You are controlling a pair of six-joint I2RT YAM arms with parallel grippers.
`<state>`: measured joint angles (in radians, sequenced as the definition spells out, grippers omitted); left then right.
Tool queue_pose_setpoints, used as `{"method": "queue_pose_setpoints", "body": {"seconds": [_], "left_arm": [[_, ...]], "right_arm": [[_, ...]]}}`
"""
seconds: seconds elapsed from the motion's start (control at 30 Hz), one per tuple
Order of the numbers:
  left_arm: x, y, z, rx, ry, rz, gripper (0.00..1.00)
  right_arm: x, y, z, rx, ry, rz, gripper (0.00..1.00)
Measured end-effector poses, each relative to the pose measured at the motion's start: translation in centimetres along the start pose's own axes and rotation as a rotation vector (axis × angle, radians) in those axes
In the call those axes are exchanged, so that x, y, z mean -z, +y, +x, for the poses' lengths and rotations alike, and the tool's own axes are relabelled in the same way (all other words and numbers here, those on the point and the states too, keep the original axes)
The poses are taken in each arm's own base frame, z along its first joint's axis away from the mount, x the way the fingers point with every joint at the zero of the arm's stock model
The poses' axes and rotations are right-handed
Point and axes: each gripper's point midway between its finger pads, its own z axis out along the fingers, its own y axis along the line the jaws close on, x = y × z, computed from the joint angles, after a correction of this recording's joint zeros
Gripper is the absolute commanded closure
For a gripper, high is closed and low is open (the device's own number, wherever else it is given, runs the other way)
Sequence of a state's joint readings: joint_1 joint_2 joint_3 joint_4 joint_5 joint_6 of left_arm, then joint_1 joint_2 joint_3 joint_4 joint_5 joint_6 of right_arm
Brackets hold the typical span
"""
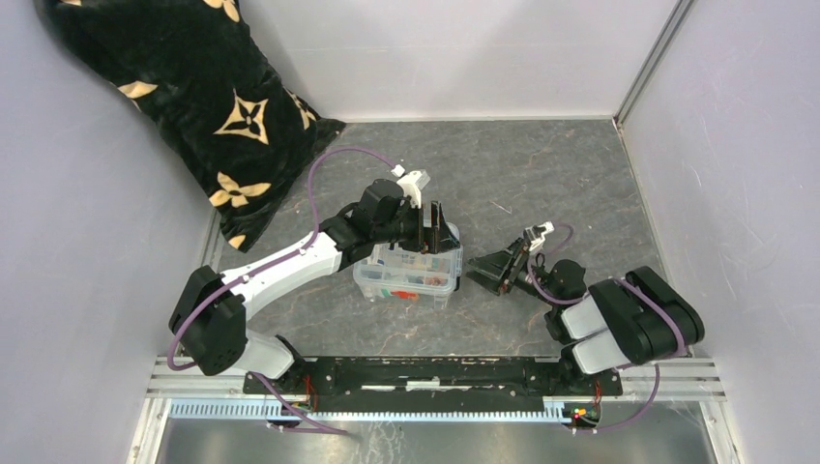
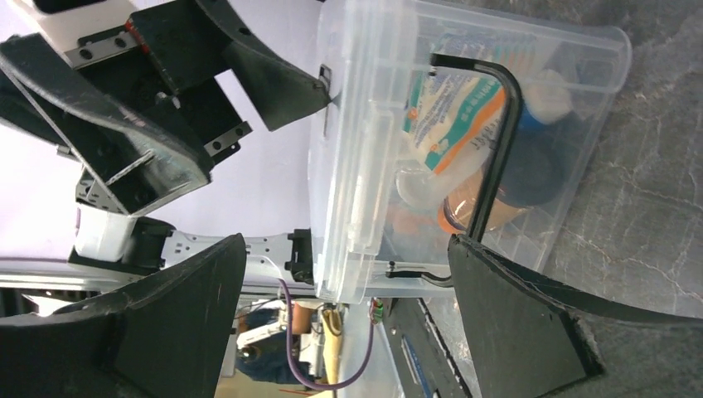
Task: Organize the medicine kit
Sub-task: Close the lid of the medicine box.
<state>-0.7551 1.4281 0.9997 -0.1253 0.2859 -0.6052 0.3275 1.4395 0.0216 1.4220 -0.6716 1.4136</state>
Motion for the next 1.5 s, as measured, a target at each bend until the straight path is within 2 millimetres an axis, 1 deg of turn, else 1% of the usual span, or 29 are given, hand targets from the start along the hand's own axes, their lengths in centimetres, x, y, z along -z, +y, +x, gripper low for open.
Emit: {"method": "queue_pose_setpoints", "body": {"seconds": [0.1, 0.2, 0.4, 0.47, 0.87, 1.13, 1.27, 1.33, 1.5], "left_arm": [[0.0, 0.0, 0.0, 0.001, 0.002, -0.001, 0.12], [0.0, 0.0, 0.0, 0.001, 0.002, -0.002, 0.12], [0.1, 0.0, 0.0, 0.002, 0.004, -0.008, 0.13], [0.1, 0.1, 0.0, 0.003, 0.005, -0.01, 0.13], [0.1, 0.1, 0.0, 0.004, 0.007, -0.016, 0.13], [0.1, 0.2, -0.1, 0.005, 0.007, -0.019, 0.14], [0.1, 0.2, -0.1, 0.005, 0.005, -0.021, 0.14], [0.1, 0.2, -0.1, 0.005, 0.005, -0.022, 0.14], [0.1, 0.2, -0.1, 0.005, 0.005, -0.022, 0.14]], "right_arm": [[-0.1, -0.9, 0.1, -0.061, 0.004, 0.028, 0.02], [-0.2, -2.5, 0.4, -0.145, 0.013, 0.082, 0.02], [-0.4, -4.9, 0.8, -0.294, 0.021, 0.168, 0.02], [-0.5, -5.3, 0.8, -0.322, 0.021, 0.18, 0.02], [-1.7, -4.4, -0.3, -0.325, 0.015, 0.144, 0.02], [-2.6, -3.9, 0.2, -0.331, 0.048, 0.13, 0.02], [-3.4, -3.2, 0.4, -0.32, 0.07, 0.107, 0.02], [-3.7, -2.9, 0.4, -0.314, 0.077, 0.097, 0.06], [-3.7, -3.1, 0.6, -0.317, 0.079, 0.107, 0.24]]}}
